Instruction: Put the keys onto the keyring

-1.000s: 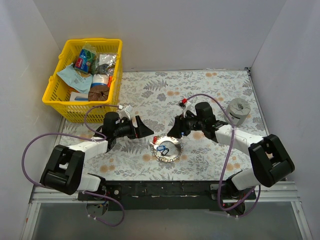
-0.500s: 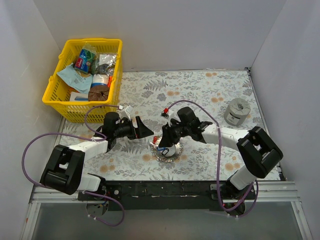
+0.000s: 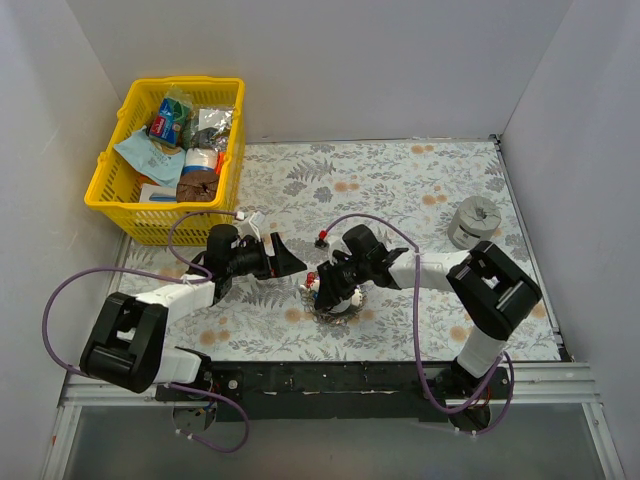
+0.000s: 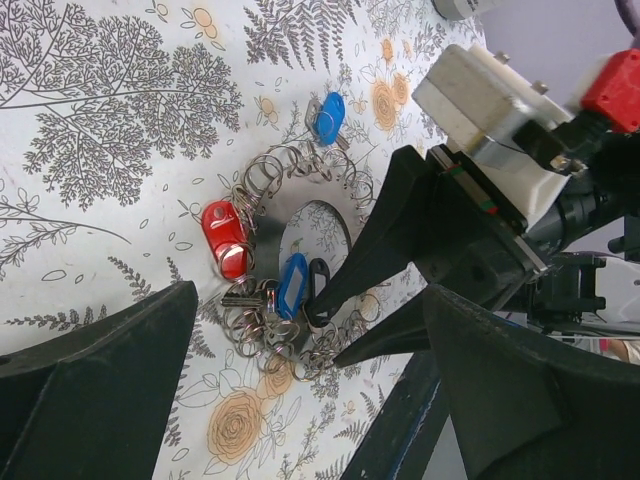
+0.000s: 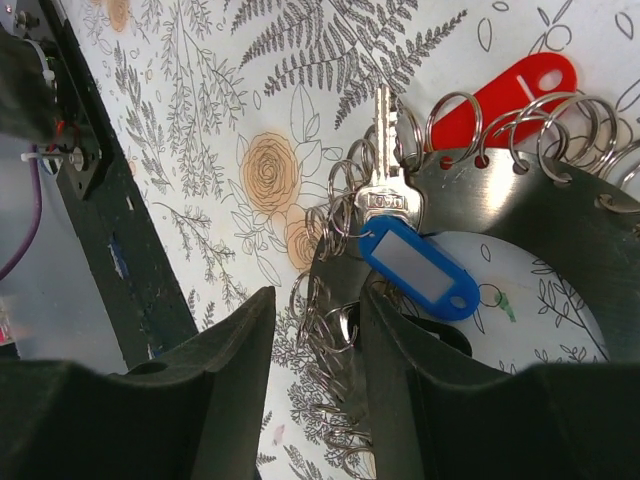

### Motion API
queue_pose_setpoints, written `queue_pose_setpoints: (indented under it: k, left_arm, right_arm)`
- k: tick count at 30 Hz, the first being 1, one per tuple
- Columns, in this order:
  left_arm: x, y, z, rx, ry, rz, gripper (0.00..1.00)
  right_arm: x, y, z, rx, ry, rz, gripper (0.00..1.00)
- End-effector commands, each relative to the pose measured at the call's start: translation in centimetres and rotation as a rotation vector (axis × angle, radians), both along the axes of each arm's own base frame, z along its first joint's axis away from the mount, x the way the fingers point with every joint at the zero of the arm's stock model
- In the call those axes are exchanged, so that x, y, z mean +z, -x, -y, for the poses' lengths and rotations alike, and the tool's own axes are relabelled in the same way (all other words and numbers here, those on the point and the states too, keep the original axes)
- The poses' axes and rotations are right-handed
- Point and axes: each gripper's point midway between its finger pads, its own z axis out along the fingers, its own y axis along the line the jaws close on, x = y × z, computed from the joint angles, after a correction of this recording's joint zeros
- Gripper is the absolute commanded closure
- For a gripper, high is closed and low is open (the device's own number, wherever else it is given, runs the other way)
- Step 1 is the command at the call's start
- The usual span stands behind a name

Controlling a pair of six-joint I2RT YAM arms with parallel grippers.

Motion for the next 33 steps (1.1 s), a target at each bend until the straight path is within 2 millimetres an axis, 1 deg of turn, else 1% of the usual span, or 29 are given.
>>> queue_pose_setpoints:
  k: [1,5,11,19,29,33]
  left_arm:
    - [1.0,-0.4,-0.5,0.024,-0.016,0.042,0.04]
    - [0.7,-0.3,-0.5,0.021,-0.016,0.036,0.04]
    - [0.5,-0.3,-0.3,0.01,-0.01,0.027,0.04]
    - [0.3,-0.1,-0.3,0.009,-0.006,0.02,0.05]
    - [0.2,0.1,-0.3,0.002,-0.005,0.019,0.04]
    - [0.2,0.0,-0.3,0.0,-0.006,0.021,0.04]
  right_arm:
    - [0.5,-0.5,-0.8,0.0,-0.02,0.007,0.53]
    - [0.7,-0.5,-1.0,-0.002,-0.034,0.01,0.52]
    - [0.0,-0.5,-1.2,-0.015,-0.03,-0.023,0.52]
    - [-0.3,-1.0,-1.7,-0.034,-0.015,-0.048,0.58]
    - [0.1,-1.4,-2.3,-0.037,-0.032,-0.054,0.64]
    - [0.6,-1.6,-2.6,-0.033,-0.045,-0.049,0.66]
